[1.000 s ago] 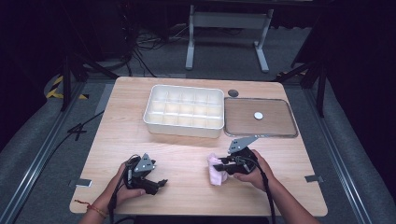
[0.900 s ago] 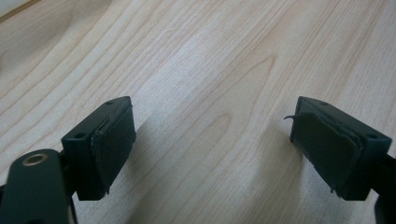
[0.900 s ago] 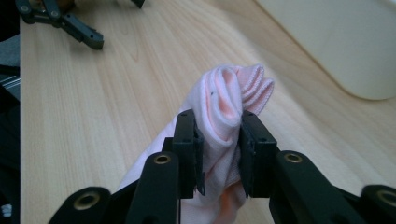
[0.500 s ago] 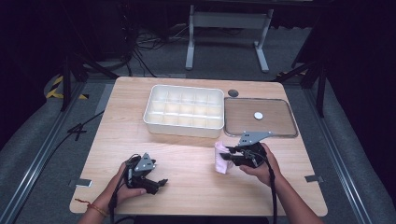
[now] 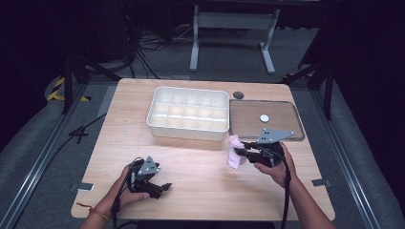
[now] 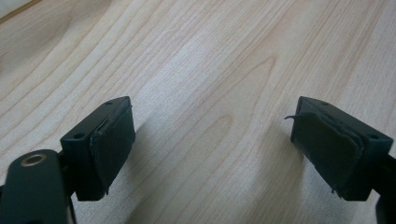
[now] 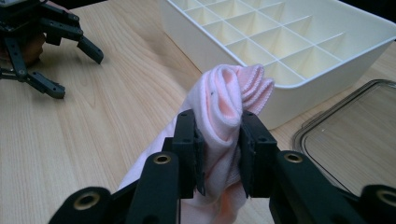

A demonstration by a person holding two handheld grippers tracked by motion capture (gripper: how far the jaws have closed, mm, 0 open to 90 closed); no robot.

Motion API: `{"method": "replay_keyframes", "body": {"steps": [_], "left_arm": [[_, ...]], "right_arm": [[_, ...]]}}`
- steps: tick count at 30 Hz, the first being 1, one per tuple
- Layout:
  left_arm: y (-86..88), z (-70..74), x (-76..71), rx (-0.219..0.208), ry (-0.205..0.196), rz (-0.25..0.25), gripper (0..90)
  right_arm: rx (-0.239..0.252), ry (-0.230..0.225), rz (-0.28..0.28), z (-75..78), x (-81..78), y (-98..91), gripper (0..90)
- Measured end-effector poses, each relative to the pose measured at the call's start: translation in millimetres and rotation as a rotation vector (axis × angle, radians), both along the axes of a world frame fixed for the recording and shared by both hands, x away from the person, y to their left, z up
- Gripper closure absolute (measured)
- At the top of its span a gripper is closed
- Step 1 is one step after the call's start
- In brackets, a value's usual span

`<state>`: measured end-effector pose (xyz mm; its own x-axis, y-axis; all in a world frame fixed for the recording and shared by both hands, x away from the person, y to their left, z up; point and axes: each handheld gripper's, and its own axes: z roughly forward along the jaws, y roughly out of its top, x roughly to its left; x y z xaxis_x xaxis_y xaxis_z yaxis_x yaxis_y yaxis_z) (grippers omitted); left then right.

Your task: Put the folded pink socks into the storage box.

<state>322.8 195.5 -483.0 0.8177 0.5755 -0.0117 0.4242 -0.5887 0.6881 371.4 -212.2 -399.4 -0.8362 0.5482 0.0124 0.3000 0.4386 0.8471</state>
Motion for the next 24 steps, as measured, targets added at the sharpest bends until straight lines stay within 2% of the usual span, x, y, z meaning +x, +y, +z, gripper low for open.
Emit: {"method": "replay_keyframes", "body": {"steps": [13,24], "left_arm": [[-0.2,-0.1,-0.2,-0.002,0.0,0.002,13.8],[-0.2,-0.1,-0.1,-0.002,0.0,0.002,13.8]], "right_arm": [[-0.003,-0.045,-0.01,7.4,1.9,-2.5,71.3],[0.004,-0.085,-0.034,18.8,11.2,-4.4,71.2]]}}
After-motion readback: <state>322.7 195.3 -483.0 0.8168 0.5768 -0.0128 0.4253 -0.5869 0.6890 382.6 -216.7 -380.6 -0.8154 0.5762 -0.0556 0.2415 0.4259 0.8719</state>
